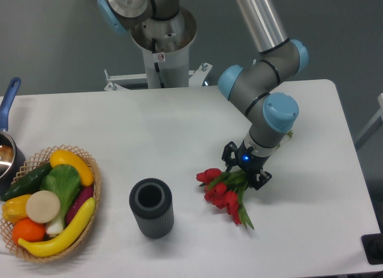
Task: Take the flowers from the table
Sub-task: 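Lower the gripper around the tulip stems and close it, then lift the gripped red tulip bouquet up off the table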
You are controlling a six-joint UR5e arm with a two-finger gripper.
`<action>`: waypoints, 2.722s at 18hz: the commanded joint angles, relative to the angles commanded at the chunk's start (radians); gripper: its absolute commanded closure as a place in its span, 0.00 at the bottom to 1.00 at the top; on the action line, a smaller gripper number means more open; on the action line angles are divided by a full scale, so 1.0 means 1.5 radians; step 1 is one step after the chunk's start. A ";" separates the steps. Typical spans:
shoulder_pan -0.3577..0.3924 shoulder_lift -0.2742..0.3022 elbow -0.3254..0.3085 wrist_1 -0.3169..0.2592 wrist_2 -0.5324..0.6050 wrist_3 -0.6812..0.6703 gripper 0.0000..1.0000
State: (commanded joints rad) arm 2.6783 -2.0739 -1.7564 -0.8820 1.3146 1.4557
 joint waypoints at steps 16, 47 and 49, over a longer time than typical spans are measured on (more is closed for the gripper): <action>0.031 0.098 0.025 -0.009 -0.010 0.000 0.72; 0.076 0.207 0.114 -0.006 -0.600 -0.315 0.72; 0.076 0.207 0.115 -0.005 -0.600 -0.315 0.72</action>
State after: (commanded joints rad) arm 2.7918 -1.7641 -1.5846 -0.8897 0.4142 0.9833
